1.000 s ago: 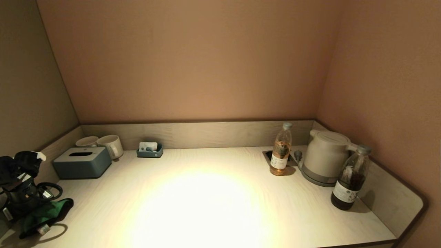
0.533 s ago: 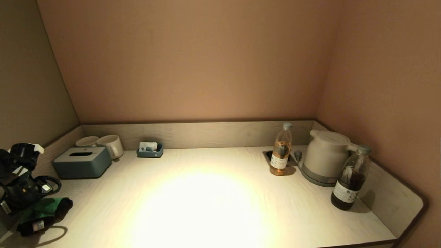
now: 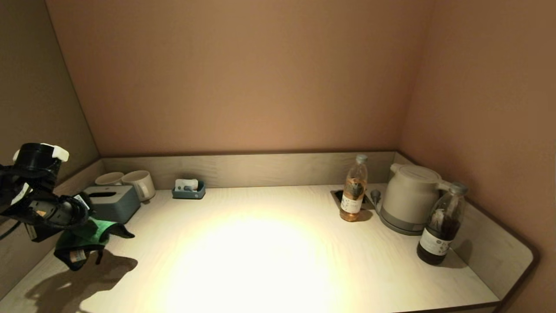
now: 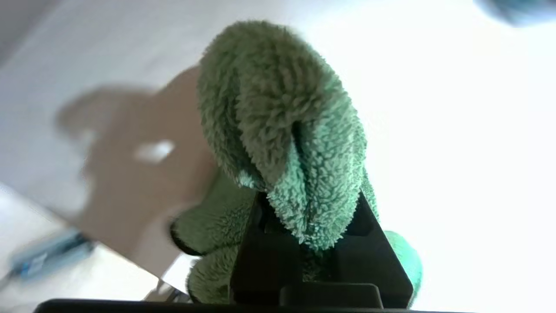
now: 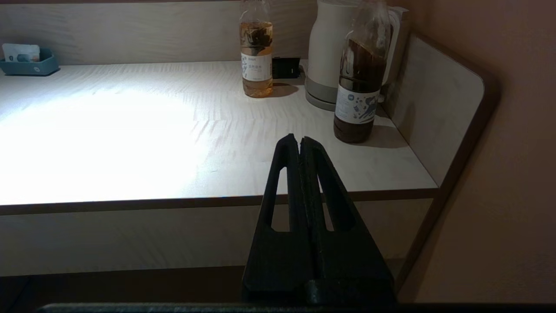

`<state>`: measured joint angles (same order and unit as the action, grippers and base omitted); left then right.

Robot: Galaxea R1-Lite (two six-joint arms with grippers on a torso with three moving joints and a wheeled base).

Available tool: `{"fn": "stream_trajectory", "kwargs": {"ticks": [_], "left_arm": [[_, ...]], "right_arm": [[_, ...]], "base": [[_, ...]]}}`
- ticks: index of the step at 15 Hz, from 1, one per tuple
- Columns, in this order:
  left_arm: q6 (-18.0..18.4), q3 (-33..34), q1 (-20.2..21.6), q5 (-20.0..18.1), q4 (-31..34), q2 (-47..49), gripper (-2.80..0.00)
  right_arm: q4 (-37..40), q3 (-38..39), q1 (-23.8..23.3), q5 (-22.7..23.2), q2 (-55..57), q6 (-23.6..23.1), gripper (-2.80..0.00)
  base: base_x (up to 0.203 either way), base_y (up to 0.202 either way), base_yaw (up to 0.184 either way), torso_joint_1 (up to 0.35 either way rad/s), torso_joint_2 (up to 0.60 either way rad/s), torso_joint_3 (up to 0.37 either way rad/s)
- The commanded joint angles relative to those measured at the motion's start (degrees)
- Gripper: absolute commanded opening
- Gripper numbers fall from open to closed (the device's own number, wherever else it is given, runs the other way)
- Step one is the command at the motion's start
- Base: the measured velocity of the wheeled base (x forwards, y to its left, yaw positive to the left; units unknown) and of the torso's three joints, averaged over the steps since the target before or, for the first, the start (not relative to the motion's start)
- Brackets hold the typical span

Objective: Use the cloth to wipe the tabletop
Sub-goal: Sweep the stains on the table

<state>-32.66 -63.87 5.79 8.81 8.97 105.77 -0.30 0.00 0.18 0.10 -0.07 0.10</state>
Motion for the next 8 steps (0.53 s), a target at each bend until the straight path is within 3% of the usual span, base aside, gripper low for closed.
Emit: {"fn": "stream_trajectory", "kwargs": {"ticks": [1,3,6,8], "left_arm": [[2.00,0.37,-8.39,-3.79,-0.12,-7.13,-2.80],[6.39,1.55,-14.35,-5.93,-3.39,-8.39,-2.80],[12.56,5.85,-20.28,-6.79,-20.67,-1.25,-2.80],[14.95,6.67,-22.23,-6.91,-27.78,4.45,-2.80]], "right_arm": [[-0.05,0.00,-0.01,-0.01,0.07,-0.01,-2.80],[-0.05,0.00,-0.01,0.07,0.07,-0.01,-2.80],[-0.05,0.00,-0.01,0.08,0.07,-0.01,-2.80],[-0.05,0.00,-0.01,0.02,0.07,-0.01,-2.80]], "base": [[0.000,0.000,0.000,0.000,0.00,0.000],[0.000,0.000,0.000,0.000,0.00,0.000],[0.000,0.000,0.000,0.000,0.00,0.000],[0.000,0.000,0.000,0.000,0.00,0.000]]}}
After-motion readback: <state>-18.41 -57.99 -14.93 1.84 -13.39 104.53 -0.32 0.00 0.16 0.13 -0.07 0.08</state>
